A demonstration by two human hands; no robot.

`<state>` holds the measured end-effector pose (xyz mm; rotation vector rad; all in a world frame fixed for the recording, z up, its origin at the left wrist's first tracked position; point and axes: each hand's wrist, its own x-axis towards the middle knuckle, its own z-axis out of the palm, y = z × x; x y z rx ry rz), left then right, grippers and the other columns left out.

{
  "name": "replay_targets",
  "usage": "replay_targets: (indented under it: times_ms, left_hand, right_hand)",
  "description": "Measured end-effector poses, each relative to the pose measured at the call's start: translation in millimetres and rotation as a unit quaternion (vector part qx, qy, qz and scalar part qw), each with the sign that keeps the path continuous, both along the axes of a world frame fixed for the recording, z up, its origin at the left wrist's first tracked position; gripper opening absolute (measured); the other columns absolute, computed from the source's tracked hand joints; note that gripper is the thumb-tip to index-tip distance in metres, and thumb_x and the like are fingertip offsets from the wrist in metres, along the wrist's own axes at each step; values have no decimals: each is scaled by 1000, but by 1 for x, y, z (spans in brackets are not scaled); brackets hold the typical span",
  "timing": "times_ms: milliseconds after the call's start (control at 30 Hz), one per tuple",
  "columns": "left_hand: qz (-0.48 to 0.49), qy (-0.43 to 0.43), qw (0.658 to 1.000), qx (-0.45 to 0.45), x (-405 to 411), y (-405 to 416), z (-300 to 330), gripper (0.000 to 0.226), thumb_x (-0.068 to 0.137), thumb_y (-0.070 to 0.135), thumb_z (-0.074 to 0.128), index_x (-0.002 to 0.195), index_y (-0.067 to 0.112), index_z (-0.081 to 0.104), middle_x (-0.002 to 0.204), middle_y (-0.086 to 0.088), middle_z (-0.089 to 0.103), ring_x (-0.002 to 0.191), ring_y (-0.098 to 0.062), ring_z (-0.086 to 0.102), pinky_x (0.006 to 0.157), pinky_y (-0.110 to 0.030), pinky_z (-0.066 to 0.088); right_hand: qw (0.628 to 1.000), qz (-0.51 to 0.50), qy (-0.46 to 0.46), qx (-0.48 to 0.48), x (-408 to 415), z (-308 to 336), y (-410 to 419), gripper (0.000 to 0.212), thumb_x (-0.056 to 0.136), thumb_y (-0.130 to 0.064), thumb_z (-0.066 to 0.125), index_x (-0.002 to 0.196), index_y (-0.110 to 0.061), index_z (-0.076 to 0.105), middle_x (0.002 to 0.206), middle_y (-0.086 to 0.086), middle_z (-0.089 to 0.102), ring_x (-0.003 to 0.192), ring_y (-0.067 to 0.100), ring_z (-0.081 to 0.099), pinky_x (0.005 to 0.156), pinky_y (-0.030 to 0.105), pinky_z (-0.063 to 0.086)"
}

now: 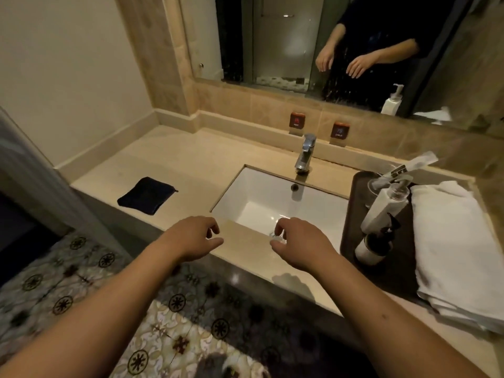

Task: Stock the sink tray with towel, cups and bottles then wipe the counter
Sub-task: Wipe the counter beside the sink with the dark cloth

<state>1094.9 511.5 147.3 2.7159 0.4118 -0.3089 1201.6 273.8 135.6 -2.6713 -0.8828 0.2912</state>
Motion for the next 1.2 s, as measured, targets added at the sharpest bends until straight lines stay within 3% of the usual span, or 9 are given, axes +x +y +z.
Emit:
replay_targets:
  times_ms: [200, 333, 500, 800, 933, 1067, 1200]
  left_hand:
    - [14, 0, 1000, -18, -56, 101, -25, 29, 87, 51, 62, 107, 30, 63, 102, 10, 69, 83, -6, 59, 69, -23, 43]
    - [27, 7, 1000, -7, -96, 186, -40, 28, 85, 53, 63, 103, 32, 64, 94, 14, 65, 82, -6, 58, 70, -25, 44]
    - [48, 32, 998, 1, -126, 285, -49, 22, 84, 53, 63, 95, 34, 63, 91, 14, 66, 80, -8, 58, 69, -27, 45]
    - [33, 50, 998, 10, -101, 385, -63, 30, 87, 48, 64, 105, 25, 66, 105, 4, 69, 95, -16, 62, 81, -33, 52]
    - [5, 61, 998, 20, -64, 416, -70, 37, 89, 46, 63, 116, 21, 64, 115, -1, 66, 104, -20, 62, 88, -37, 52]
    - [-12, 55, 998, 40, -24, 450, -83, 47, 89, 47, 62, 128, 21, 56, 126, -4, 59, 114, -23, 57, 94, -39, 49]
    - [-46, 88, 993, 63, 17, 478, -101, 61, 87, 52, 63, 137, 21, 47, 135, -5, 50, 123, -26, 48, 99, -44, 46]
  right_hand:
    - [997, 3, 2, -83, -41, -17, 89, 27, 88, -46, 62, 108, -29, 62, 107, -5, 66, 83, 13, 59, 78, 30, 54]
    - [992, 19, 24, -124, -74, -26, 165, 27, 90, -45, 61, 110, -26, 62, 114, -1, 65, 93, 17, 60, 84, 32, 52]
    - [989, 39, 33, -136, -108, -30, 261, 25, 94, -43, 58, 109, -23, 60, 110, 3, 63, 85, 19, 51, 70, 31, 40]
    - [993, 50, 20, -104, -103, -45, 390, 26, 92, -42, 58, 107, -22, 64, 102, 3, 64, 88, 22, 60, 76, 38, 53]
    - [994, 47, 19, -93, -74, -68, 439, 24, 92, -42, 57, 104, -22, 61, 101, 2, 61, 82, 20, 54, 68, 34, 47]
    - [997, 33, 28, -60, -38, -100, 489, 26, 92, -39, 55, 108, -20, 57, 108, 5, 56, 98, 25, 53, 74, 38, 49]
    - [1000, 10, 21, -14, -8, -131, 536, 45, 95, -38, 53, 133, -14, 53, 137, 12, 50, 125, 31, 44, 96, 45, 47]
